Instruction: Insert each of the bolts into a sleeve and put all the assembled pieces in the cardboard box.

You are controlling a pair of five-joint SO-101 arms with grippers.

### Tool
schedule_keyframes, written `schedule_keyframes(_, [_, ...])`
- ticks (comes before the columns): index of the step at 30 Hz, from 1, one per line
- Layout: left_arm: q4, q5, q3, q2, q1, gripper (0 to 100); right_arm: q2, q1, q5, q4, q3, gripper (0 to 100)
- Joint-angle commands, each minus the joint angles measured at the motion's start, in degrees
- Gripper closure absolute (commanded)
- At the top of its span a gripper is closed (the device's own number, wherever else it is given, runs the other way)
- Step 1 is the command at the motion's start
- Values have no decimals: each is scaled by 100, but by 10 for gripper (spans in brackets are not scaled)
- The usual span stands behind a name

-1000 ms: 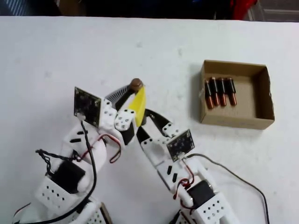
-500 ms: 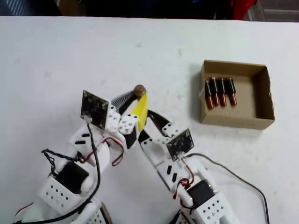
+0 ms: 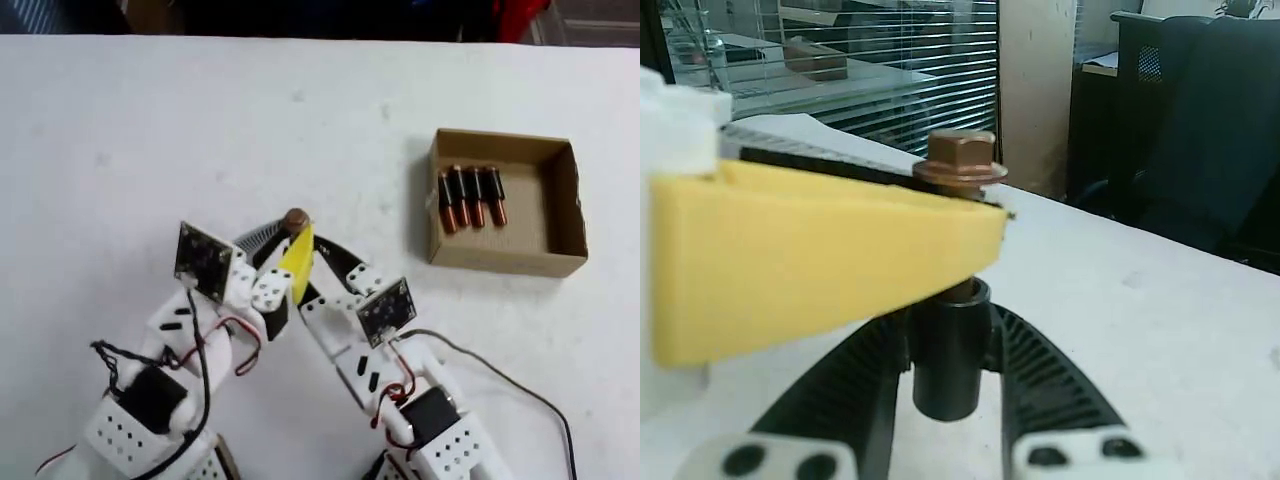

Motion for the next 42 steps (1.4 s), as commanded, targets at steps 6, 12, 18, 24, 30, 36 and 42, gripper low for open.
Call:
schedule_keyframes(6, [167, -35, -123, -207, 145, 847, -92, 75, -35, -31, 44, 981])
schedule_keyframes(12, [149, -35, -132, -224, 136, 854, -92, 75, -35, -31, 44, 981])
schedule_keyframes(18, [123, -334, -141, -224, 31, 849, -92, 75, -35, -31, 44, 981])
schedule_keyframes(24, [123, -484, -141, -224, -303, 824, -92, 75, -35, -31, 44, 981])
schedule_keyframes(30, [123, -492, -141, -224, -303, 711, -92, 75, -35, -31, 44, 981])
schedule_keyframes(36, [167, -1064, -334, -233, -620, 823, -92, 75, -35, -31, 44, 981])
schedule_keyframes(42, [633, -1327, -1002, -233, -1490, 944, -92, 84, -35, -31, 44, 981])
